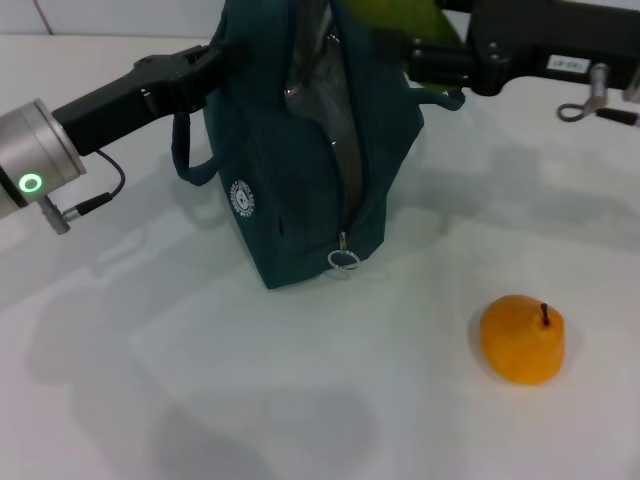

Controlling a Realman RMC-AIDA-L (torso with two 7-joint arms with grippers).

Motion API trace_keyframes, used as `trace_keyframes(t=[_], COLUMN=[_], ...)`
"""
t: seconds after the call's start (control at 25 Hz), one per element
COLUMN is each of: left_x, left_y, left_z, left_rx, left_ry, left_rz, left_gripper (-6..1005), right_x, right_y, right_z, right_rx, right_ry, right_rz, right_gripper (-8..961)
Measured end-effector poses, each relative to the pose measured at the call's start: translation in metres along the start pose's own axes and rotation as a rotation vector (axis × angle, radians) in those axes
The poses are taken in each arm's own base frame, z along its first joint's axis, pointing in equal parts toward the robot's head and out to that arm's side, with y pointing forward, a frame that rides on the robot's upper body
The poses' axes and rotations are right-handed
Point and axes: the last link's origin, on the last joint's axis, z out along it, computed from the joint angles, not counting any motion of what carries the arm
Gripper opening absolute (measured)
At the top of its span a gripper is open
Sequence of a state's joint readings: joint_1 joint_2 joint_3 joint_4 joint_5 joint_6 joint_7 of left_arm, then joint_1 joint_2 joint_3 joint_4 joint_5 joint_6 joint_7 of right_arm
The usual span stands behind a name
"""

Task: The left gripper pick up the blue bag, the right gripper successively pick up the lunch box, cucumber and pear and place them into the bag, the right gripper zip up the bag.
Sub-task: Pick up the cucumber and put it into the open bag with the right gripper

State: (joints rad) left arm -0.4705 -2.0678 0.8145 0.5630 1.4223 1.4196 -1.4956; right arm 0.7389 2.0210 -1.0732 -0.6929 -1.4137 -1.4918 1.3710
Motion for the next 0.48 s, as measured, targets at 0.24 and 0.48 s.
trace_keyframes(t=[0.24,0.48], left_x=[-0.002,-0.004], left_y=[0.001,0.002], left_z=[0.001,0.002], left_rx=[-0.003,-0.005], left_ry=[-0.007,-0.007], left_rz=[-0.001,0.014], left_gripper=[46,46], right_x=[0.007,0.019], right_y=[-0.002,0.001], right_z=[0.024,0.034], right_rx=[-0.028,-0.036], right_ry=[-0.009,0.032], right_rz=[0.079,0.112], right_gripper=[633,632])
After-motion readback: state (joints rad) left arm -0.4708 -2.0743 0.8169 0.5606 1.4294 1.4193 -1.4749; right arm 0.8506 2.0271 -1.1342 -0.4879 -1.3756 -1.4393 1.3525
